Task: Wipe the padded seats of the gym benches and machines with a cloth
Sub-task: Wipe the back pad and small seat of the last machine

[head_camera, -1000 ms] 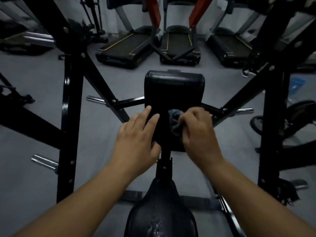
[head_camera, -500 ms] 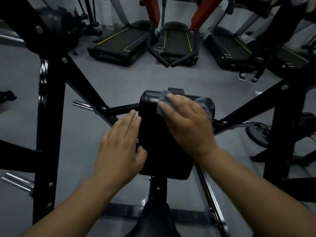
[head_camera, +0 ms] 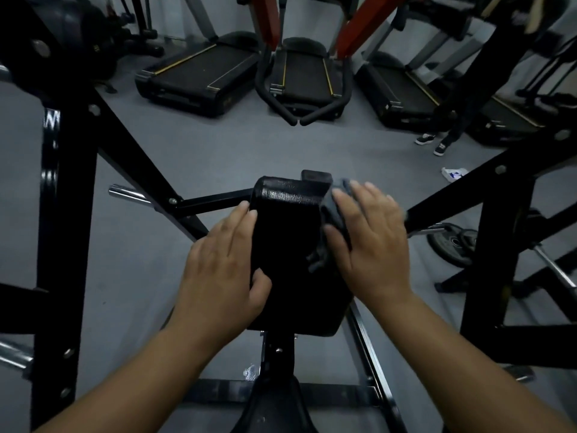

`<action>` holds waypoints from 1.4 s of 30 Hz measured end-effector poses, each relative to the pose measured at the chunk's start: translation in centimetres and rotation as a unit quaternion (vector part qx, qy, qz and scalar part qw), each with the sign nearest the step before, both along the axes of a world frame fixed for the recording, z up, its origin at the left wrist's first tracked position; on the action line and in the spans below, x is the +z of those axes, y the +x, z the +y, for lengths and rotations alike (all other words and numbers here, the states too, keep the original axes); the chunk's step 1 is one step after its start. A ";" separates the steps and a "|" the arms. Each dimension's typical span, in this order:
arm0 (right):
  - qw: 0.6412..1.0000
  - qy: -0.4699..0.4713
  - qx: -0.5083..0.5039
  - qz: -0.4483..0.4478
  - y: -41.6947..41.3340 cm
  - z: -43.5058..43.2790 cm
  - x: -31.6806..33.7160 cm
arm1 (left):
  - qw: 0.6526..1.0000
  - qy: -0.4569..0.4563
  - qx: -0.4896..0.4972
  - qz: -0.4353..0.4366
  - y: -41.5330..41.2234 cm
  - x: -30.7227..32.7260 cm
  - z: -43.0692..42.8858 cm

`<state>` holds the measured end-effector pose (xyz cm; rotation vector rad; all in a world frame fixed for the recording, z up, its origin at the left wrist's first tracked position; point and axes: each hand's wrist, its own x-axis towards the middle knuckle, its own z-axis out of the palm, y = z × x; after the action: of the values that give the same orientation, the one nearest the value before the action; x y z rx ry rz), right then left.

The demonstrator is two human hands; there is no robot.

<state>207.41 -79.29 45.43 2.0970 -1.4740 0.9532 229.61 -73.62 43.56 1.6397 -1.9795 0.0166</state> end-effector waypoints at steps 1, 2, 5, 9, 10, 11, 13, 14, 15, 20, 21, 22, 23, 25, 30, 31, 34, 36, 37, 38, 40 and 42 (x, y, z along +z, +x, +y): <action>0.999 -0.005 -0.037 -0.035 1.3 -0.5 0.0 | 1.000 0.001 0.001 -0.005 -0.1 -0.2 0.0; 0.997 -0.014 -0.059 -0.057 3.3 -0.7 -0.2 | 1.000 0.002 0.001 -0.009 -0.2 -0.4 0.0; 0.997 -0.027 0.055 0.043 6.4 0.6 -3.8 | 1.000 0.009 0.002 -0.015 -0.4 -1.3 0.5; 0.962 -0.032 0.156 0.224 -1.0 1.3 -6.3 | 0.999 0.025 0.001 -0.034 -0.5 -2.6 1.3; 0.958 -0.035 0.165 0.233 -1.9 0.9 -5.7 | 0.999 0.032 0.004 -0.038 -0.6 -3.1 1.6; 0.961 -0.050 0.161 0.218 -1.9 0.4 -4.8 | 0.998 0.038 0.009 -0.040 -0.8 -3.8 2.0; 0.978 -0.085 0.127 0.142 0.7 -0.8 -3.3 | 0.998 0.048 0.024 -0.034 -1.3 -5.2 2.5; 0.983 -0.086 0.116 0.111 2.6 -1.1 -3.3 | 0.998 0.049 0.033 -0.027 -1.6 -5.9 2.7; 0.982 -0.092 0.122 0.110 4.1 -1.1 -3.9 | 0.998 0.049 0.043 -0.020 -1.9 -6.7 2.7; 0.912 -0.058 0.215 0.343 -0.4 0.1 -8.7 | 0.995 0.065 0.070 0.013 -3.1 -9.9 3.7; 0.907 -0.055 0.226 0.351 -1.5 0.1 -8.2 | 0.995 0.069 0.073 0.017 -3.2 -10.5 4.1; 0.909 -0.055 0.228 0.345 -2.0 0.0 -7.4 | 0.994 0.072 0.077 0.023 -3.3 -11.1 4.6; 0.917 -0.065 0.219 0.326 -1.5 -0.4 -6.2 | 0.994 0.072 0.082 0.029 -3.5 -11.7 4.9; 0.944 -0.104 0.163 0.269 1.6 -1.2 -4.7 | 0.992 0.075 0.092 0.036 -3.7 -12.8 5.5; 0.900 -0.014 0.222 0.375 4.0 1.2 -11.7 | 0.989 0.087 0.109 0.053 -4.0 -14.4 6.8; 0.881 0.031 0.238 0.408 1.7 1.8 -13.0 | 0.988 0.093 0.107 0.057 -4.1 -14.5 7.2; 0.892 0.012 0.223 0.392 -3.6 2.0 -10.8 | 0.989 0.093 0.098 0.054 -4.3 -14.7 7.8; 0.926 -0.051 0.172 0.331 -3.9 0.8 -7.2 | 0.990 0.084 0.095 0.057 -4.8 -14.6 7.9; 0.939 -0.080 0.149 0.301 -2.9 0.0 -5.4 | 0.991 0.075 0.098 0.060 -5.1 -14.5 7.8; 0.950 -0.089 0.126 0.273 -1.4 -0.7 -4.3 | 0.991 0.067 0.101 0.062 -5.6 -14.4 7.6; 0.958 -0.085 0.101 0.254 1.0 -1.0 -4.6 | 0.990 0.055 0.109 0.066 -6.7 -14.1 7.1; 0.934 -0.067 0.165 0.310 0.1 -0.4 -6.7 | 0.989 0.044 0.122 0.076 -7.5 -13.9 6.4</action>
<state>207.48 -79.69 38.71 2.2863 -0.7361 0.4008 222.07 -67.24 29.65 1.8726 -1.6793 -0.1018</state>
